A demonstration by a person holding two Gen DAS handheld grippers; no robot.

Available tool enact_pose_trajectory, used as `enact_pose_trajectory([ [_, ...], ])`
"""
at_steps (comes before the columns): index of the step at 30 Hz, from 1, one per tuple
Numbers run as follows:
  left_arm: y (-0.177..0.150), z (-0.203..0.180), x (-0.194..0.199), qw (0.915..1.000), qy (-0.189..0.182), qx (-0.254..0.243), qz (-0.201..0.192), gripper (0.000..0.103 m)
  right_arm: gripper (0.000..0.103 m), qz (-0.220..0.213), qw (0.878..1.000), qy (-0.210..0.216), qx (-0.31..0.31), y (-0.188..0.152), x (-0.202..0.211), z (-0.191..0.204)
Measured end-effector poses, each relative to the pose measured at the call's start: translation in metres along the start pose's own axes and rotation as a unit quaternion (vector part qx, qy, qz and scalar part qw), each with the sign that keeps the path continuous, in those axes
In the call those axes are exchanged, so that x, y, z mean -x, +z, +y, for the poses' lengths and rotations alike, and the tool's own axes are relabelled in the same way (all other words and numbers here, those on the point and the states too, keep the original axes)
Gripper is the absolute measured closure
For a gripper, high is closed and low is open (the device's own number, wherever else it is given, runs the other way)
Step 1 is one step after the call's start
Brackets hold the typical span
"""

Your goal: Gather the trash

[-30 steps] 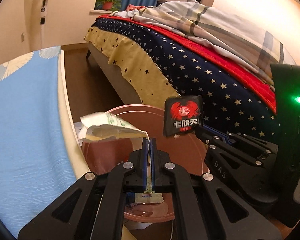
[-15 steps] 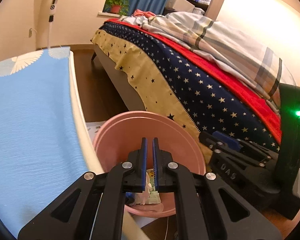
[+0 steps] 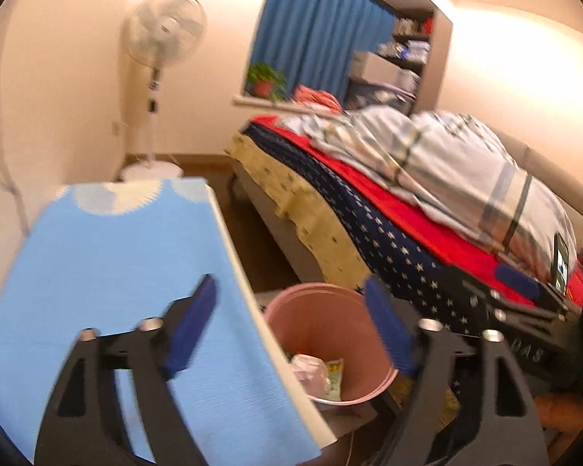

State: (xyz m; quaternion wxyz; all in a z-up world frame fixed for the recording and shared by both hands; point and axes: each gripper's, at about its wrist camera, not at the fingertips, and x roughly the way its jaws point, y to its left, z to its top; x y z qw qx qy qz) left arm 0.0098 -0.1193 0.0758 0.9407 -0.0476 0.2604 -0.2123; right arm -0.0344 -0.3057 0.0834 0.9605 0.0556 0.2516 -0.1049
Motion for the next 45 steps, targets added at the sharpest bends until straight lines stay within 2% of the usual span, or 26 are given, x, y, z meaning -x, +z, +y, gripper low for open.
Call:
enact_pose_trajectory([
  [2,-0.003,0.006,0.022,0.9993,0.033,0.013,-0.014,0.011,0.005,0.001,1.000,0.010,0.018,-0.006,0.011,0.007],
  [4,-0.014,0.011,0.039,0.9979,0.058,0.023,-0.017,0.008,0.005,0.010,0.999,0.019,0.028,-0.015,0.015,0.010],
  [8,-0.048,0.014,0.050,0.9934,0.112,0.025,-0.003,0.008,0.005,0.030,0.998,0.029,0.035,-0.040,0.015,0.014],
  [13,-0.082,0.027,0.048,0.9878,0.150,0.033,0.025,0.008,0.005,0.042,0.998,0.025,0.037,-0.060,0.006,0.014],
  [16,-0.090,0.040,0.041,0.9844,0.165,0.046,0.039,0.008,0.005,0.051,0.998,0.027,0.041,-0.066,-0.002,0.019],
  [19,-0.095,0.044,0.040,0.9817,0.181,0.046,0.036,0.008,0.005,0.059,0.997,0.032,0.045,-0.072,-0.007,0.024],
  [45,-0.100,0.054,0.045,0.9787,0.195,0.056,0.029,0.008,0.005,0.037,0.995,0.026,0.094,-0.081,-0.002,0.053],
])
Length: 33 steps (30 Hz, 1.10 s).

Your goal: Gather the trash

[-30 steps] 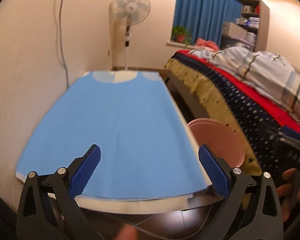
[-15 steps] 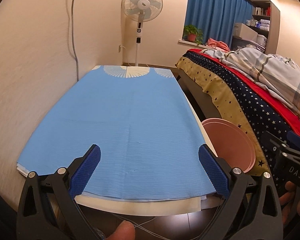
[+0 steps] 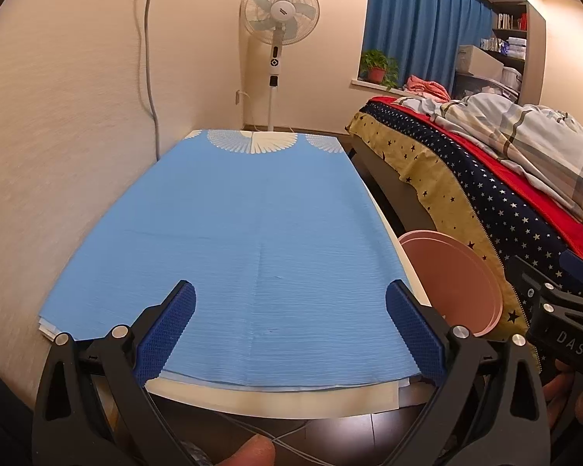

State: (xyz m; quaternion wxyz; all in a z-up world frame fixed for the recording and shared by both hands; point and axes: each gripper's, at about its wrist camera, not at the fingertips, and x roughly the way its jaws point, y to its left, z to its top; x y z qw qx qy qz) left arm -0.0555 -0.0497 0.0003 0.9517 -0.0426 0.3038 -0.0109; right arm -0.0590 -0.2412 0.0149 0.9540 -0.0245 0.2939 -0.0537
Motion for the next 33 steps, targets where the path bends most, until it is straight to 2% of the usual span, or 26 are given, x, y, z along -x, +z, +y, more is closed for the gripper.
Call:
enact_pose_trajectory([
  [33,-0.0009,-0.0018,0.0009,1.0000,0.000,0.001,-0.004,0.008,0.005,-0.002,1.000,-0.002,0.001,0.0015,0.0010,-0.0017],
])
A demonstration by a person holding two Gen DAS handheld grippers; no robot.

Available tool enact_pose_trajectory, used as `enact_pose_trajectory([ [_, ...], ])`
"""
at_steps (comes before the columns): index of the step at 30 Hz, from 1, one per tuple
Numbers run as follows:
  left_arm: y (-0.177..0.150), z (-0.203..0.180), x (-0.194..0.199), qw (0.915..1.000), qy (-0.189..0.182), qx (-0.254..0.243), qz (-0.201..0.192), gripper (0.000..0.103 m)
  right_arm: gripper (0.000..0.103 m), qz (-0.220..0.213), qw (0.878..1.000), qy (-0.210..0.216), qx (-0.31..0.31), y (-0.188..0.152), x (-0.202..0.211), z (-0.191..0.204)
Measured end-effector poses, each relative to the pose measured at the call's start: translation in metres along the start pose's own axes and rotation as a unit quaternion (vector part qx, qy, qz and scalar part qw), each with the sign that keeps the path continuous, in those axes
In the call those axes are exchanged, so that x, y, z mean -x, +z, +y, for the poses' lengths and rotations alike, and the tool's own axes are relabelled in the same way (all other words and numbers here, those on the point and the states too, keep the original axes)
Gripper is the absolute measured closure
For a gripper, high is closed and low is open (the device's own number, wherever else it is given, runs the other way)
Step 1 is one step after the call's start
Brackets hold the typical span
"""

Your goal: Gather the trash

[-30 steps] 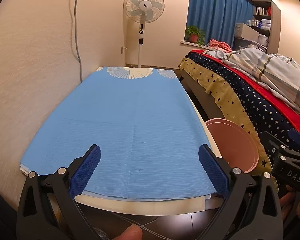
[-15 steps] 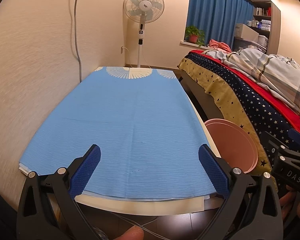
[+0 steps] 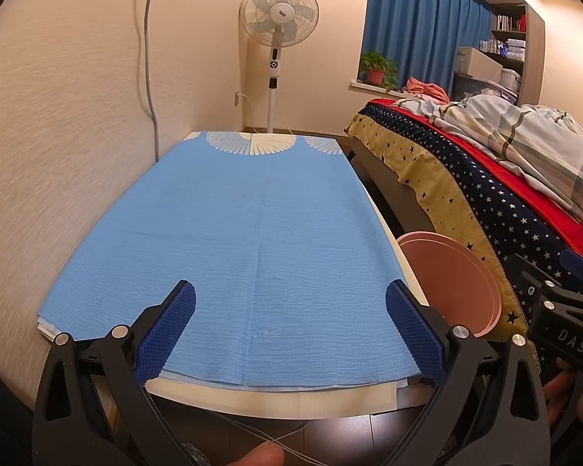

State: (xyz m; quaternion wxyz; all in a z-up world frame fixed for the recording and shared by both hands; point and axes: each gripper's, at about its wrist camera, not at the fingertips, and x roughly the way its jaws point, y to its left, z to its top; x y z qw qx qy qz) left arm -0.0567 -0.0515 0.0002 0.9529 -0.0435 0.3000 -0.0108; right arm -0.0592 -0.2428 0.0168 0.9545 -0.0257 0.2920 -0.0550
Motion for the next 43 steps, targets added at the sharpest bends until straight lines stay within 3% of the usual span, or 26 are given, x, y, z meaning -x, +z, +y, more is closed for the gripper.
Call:
enact_pose_trajectory([
  [43,0.0022,0.0036,-0.0008,0.9999,0.009,0.007,-0.006,0.008,0.005,0.004,1.000,0.002,0.000,-0.0022,-0.0036,0.0057],
])
